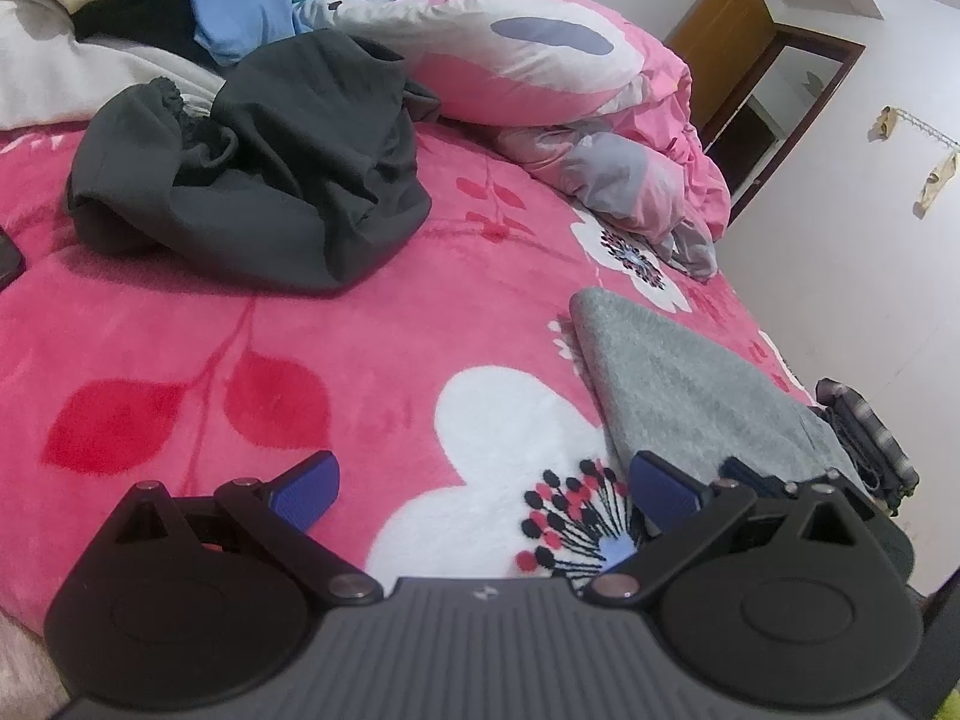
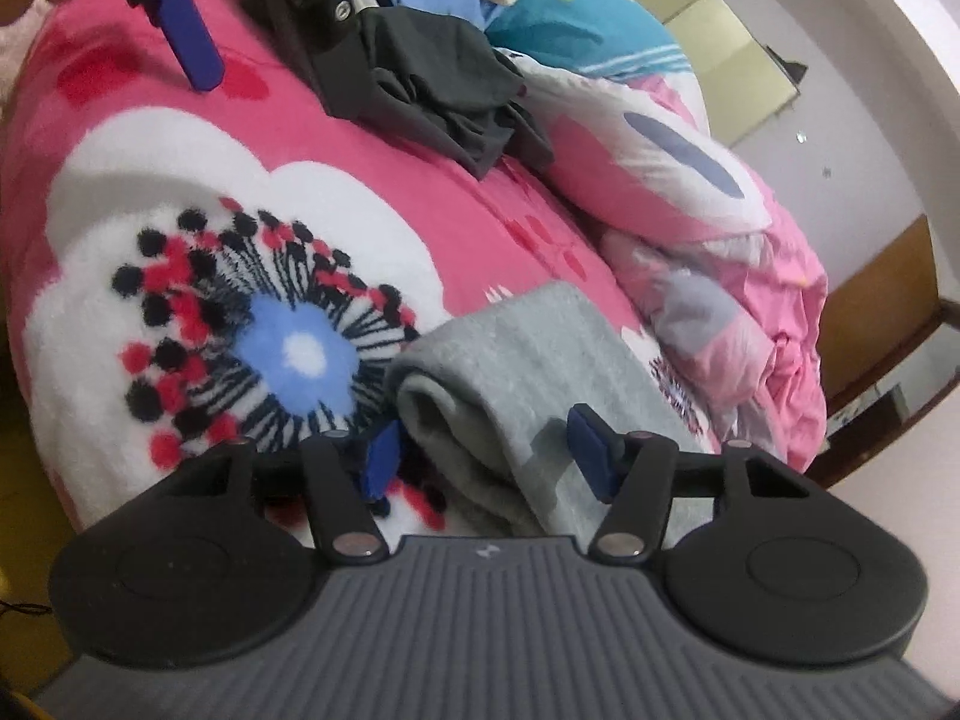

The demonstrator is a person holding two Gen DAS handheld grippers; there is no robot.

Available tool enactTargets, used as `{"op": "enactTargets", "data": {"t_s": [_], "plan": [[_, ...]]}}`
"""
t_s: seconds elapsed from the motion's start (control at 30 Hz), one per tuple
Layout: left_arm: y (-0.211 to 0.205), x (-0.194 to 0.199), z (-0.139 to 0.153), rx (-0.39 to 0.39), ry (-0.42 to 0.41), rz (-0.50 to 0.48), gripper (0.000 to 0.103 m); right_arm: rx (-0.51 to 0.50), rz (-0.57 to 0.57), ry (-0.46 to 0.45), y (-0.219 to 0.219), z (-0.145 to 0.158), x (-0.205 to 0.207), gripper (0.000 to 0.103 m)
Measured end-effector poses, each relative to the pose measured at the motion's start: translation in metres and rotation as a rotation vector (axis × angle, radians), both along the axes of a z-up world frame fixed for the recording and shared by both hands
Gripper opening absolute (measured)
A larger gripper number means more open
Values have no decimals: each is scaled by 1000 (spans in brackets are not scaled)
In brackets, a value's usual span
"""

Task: Fold clothes

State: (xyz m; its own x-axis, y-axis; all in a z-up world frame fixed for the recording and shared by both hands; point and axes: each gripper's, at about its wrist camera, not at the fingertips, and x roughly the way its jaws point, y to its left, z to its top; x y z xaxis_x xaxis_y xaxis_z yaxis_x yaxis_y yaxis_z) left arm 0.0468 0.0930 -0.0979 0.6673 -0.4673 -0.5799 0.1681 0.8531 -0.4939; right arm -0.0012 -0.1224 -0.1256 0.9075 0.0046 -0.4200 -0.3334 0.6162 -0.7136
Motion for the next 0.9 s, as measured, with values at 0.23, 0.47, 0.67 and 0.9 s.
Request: {"op": "enactTargets", "data": {"t_s": [0.23,0.47,0.67,0.9], "plan": [[1,1,3,5,-11,-5,103,-40,-28,-24,-10,-1,2,55],[-9,6,4,10,-9,-24,103,-82,7,-40,-7,-6,4,48],[-23,20,4,9,12,-60,103,30,-5,-40,-20,7,4,25],[-40,64,-9,-167,77,-128,98,151,-30,-46,-33,20,6,20]]}}
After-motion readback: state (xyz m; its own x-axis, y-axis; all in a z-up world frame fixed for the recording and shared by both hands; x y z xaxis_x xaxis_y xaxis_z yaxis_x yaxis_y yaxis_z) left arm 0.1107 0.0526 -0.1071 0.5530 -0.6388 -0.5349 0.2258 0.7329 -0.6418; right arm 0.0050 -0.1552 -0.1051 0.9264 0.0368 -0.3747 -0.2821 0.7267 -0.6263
